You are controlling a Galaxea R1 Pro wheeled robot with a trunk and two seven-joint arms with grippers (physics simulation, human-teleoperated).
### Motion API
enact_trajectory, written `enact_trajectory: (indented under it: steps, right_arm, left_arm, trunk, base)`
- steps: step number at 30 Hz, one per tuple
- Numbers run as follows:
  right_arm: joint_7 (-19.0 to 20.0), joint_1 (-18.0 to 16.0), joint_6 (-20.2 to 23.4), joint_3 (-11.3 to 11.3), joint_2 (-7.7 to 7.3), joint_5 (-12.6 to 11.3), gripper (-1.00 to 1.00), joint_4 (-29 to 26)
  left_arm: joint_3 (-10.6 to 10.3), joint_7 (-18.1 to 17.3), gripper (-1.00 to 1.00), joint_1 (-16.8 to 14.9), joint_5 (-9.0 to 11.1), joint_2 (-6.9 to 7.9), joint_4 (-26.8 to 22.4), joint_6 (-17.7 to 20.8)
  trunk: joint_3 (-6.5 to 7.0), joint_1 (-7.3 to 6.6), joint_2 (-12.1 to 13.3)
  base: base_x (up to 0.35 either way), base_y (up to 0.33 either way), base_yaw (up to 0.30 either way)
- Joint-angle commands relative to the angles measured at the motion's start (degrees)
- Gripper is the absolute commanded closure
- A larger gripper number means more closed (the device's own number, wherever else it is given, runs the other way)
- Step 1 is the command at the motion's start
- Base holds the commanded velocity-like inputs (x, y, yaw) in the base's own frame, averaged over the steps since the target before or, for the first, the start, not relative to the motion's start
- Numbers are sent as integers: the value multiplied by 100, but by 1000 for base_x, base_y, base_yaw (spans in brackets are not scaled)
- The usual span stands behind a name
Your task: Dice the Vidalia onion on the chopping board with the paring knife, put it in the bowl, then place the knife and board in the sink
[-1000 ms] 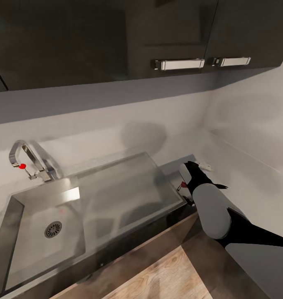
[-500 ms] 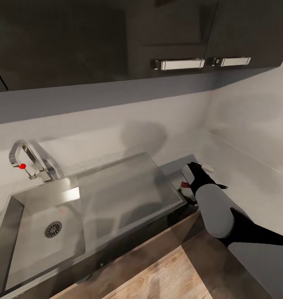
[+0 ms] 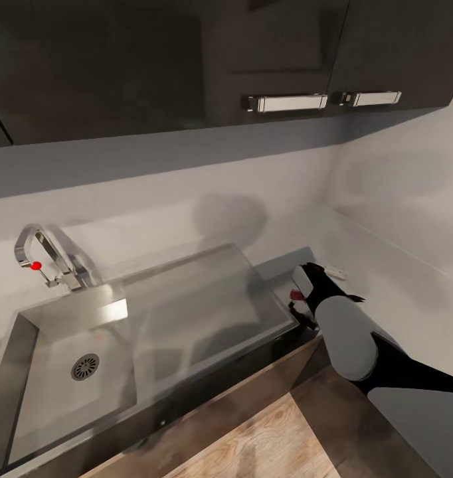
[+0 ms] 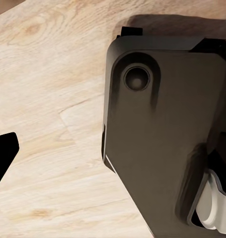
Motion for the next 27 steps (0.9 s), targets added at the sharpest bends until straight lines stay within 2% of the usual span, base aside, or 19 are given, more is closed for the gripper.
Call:
enact_trajectory:
  steps: [1, 7, 14, 19, 27]
  right_arm:
    - [-1, -5, -85, -35, 4, 58, -100, 65]
    - [-8, -1, -363, -36, 2, 55, -100, 263]
    - [-12, -2, -383, -44, -1, 9, -100, 280]
    - [-14, -1, -384, -45, -11, -175, -100, 284]
    - [-6, -1, -385, -44, -41, -220, -100, 373]
  left_arm:
    - [-48, 2, -100, -7, 44, -2, 14, -13]
    - [-48, 4, -100, -7, 43, -1, 14, -13]
    - [-48, 6, -100, -7, 42, -1, 14, -13]
    - [-48, 3, -100, -7, 44, -1, 14, -13]
    - [-48, 8, -100, -7, 46, -1, 14, -13]
  trunk:
    - [-10, 3, -11]
    - [-10, 3, -11]
    - [-10, 3, -11]
    - [-10, 3, -11]
    - [-10, 3, -11]
  base:
    - [0, 0, 0]
    - [0, 0, 0]
    - [0, 0, 0]
    - [0, 0, 0]
    - [0, 0, 0]
